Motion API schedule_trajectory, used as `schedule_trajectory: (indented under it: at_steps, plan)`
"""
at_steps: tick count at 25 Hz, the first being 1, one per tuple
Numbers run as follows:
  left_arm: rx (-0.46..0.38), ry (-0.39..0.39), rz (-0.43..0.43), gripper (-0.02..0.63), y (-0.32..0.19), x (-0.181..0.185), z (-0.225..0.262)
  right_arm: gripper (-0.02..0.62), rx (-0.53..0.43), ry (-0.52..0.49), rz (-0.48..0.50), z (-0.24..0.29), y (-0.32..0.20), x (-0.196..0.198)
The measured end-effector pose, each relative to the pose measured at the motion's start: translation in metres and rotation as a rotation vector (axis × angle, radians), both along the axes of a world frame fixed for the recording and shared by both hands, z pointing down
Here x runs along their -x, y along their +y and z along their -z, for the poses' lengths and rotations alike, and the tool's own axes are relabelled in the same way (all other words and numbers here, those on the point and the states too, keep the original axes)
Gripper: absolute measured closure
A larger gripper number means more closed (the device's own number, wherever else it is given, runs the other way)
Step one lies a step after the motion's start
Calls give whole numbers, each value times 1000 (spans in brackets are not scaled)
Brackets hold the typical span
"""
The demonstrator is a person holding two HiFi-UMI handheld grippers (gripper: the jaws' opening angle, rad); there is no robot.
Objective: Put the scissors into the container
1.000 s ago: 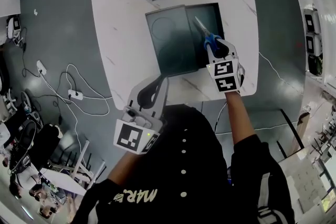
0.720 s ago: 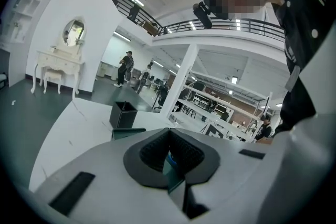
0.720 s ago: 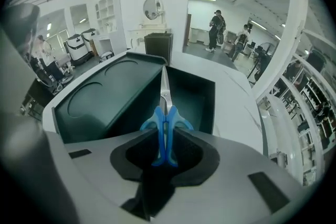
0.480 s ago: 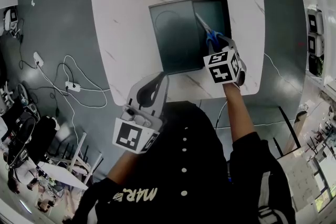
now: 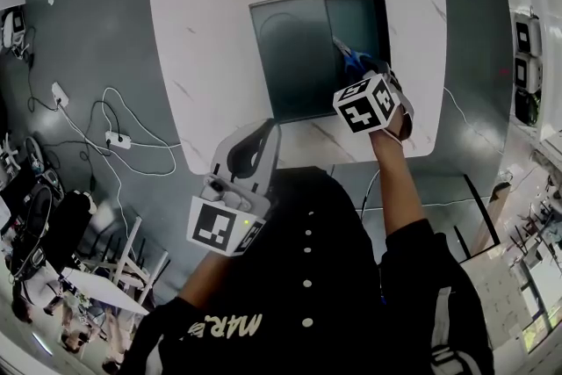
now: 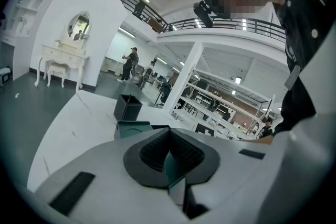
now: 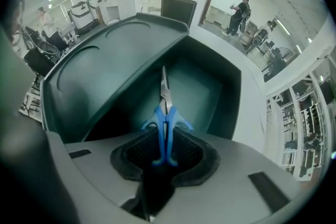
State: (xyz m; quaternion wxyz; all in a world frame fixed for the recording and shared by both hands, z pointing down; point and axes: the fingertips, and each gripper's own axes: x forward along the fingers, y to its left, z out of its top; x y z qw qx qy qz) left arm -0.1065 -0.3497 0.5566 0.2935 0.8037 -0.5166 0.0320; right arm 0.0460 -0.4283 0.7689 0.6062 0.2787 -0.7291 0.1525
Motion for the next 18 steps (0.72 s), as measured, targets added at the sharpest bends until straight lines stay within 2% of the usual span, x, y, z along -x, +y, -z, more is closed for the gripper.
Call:
schedule_trajectory:
  at_steps: [4,9,14,18]
  plan:
    - [-7,3,1,580,0,2,1,494,13,6,11,-2,0,2]
    - [-25,3,3,580,5,3,9,464,-33,16,18,0,2,0]
    - [-60,-6,-6,580,10,3,20,463,-116,23,39,10,1,-3]
    - [-100,-11,-18,580,14,-2,37,500,-184,-26,16,39,-1,-4]
